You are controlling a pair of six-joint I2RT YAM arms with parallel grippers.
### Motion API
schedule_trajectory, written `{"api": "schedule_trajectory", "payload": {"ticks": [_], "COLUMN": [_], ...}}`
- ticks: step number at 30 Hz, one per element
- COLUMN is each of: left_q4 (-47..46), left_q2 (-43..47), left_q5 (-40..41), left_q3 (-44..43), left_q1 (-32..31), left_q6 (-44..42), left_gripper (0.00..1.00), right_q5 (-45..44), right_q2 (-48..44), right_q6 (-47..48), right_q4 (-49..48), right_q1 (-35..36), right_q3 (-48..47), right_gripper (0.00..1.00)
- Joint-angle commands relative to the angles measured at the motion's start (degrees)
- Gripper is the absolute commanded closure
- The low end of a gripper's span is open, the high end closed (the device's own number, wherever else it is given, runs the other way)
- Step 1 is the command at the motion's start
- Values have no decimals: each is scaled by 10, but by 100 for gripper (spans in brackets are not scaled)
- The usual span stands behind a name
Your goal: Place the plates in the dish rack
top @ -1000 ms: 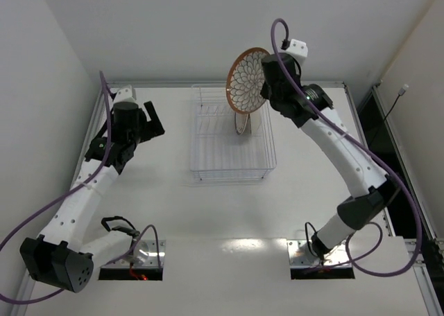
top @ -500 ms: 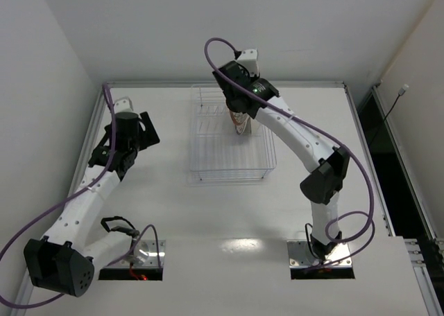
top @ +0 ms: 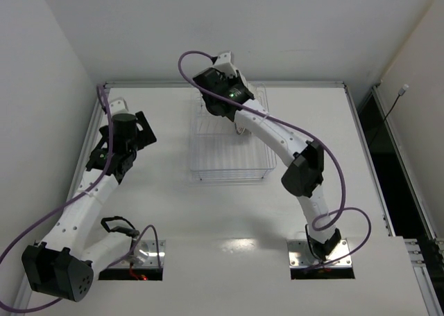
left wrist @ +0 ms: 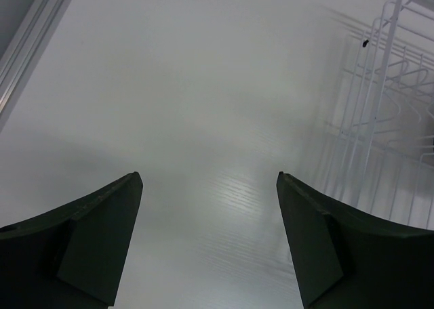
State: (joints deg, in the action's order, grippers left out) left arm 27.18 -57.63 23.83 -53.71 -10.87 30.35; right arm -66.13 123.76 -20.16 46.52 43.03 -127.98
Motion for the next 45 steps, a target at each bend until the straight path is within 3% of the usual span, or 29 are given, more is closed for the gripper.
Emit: {"api": "schedule_trajectory", "payload": {"ticks": [1,4,9,23,27,30,31,33,45], "left_q4": [-11,-11,-11,-11,-11,-11,-11,-11,-5], "left_q2": [15,15,15,15,15,15,15,15,15], "left_q5": [16,17,17,22,22,27,27,27,32], "left_q3": [1,1,1,1,1,1,1,1,1], "left_q1": [4,4,4,4,4,4,4,4,4], "left_q6": [9,9,9,9,9,9,9,9,9], "left_gripper": [21,21,21,21,21,21,21,21,20], "right_q5": [-94,-138,-231,-242,-227,-170,-144,-87,-40], "right_q2": [2,20,40,39,34,41,41,56,67], "right_q6": [75,143,329,319,249,122,76,-24,-104], "right_q4": [-105,-159,-362,-382,-322,-184,-79,-12,30], "right_q1": [7,14,30,53,53,53,48,32,21], "right_q3": [-46,-46,3,69,80,47,9,-16,23], "right_gripper": [100,100,100,100,100,100,100,100,100]}}
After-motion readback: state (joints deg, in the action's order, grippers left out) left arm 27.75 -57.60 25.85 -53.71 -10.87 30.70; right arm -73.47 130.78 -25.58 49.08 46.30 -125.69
